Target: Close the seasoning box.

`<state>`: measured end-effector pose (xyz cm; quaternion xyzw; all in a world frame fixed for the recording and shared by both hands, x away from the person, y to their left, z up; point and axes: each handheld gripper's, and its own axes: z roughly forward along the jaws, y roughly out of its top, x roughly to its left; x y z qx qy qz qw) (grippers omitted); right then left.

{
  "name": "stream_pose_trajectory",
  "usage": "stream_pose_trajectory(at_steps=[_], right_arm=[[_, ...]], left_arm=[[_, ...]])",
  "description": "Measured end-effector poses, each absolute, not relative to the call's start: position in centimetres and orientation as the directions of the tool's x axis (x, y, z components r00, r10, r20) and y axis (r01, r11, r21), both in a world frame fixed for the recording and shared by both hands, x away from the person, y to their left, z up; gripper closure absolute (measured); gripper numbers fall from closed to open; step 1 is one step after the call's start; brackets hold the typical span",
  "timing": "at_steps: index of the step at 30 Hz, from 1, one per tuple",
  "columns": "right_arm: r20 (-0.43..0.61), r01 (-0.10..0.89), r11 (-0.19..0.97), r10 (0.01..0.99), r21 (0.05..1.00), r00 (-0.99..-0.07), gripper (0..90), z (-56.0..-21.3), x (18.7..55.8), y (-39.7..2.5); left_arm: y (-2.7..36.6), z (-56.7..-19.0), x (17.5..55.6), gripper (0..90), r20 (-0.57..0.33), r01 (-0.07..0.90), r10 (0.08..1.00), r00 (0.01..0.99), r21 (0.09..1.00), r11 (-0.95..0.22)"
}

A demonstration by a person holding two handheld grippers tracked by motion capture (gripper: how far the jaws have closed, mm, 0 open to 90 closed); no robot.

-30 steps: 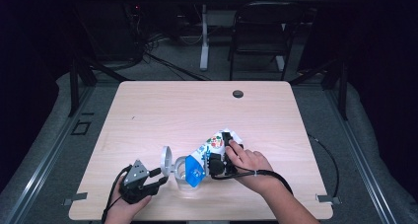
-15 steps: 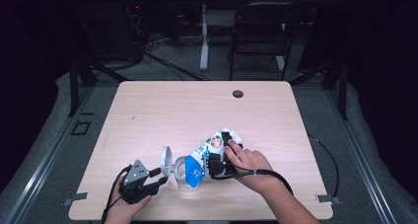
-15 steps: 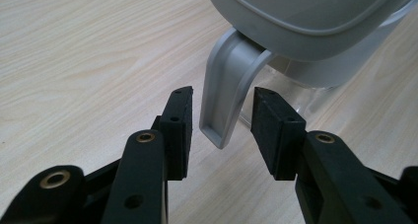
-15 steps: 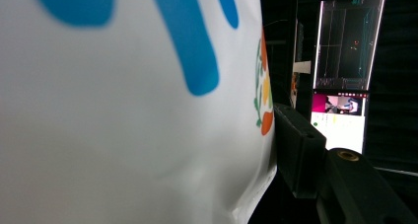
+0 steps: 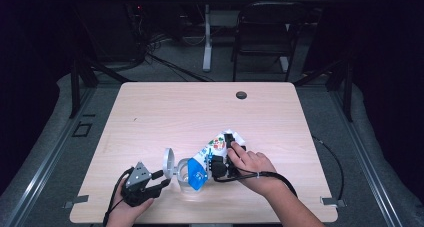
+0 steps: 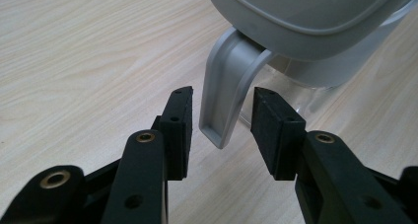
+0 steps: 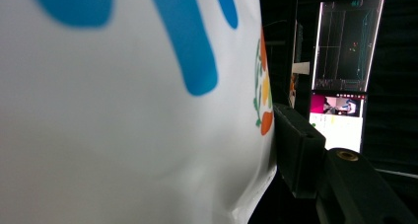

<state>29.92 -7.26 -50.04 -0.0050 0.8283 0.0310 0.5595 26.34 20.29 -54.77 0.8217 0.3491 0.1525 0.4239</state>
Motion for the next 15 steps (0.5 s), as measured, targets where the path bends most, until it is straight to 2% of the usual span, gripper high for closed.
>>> stream_pose_trajectory(at_steps=[15], right_arm=[[-0.936, -0.059, 0.998, 0.004, 0.026, -0.353, 50.3, -50.01, 29.89, -7.09]], left_arm=[[20.3, -54.78, 26.35, 60.7, -0.043, 0.444, 0.704, 0.709, 0.803, -0.398]])
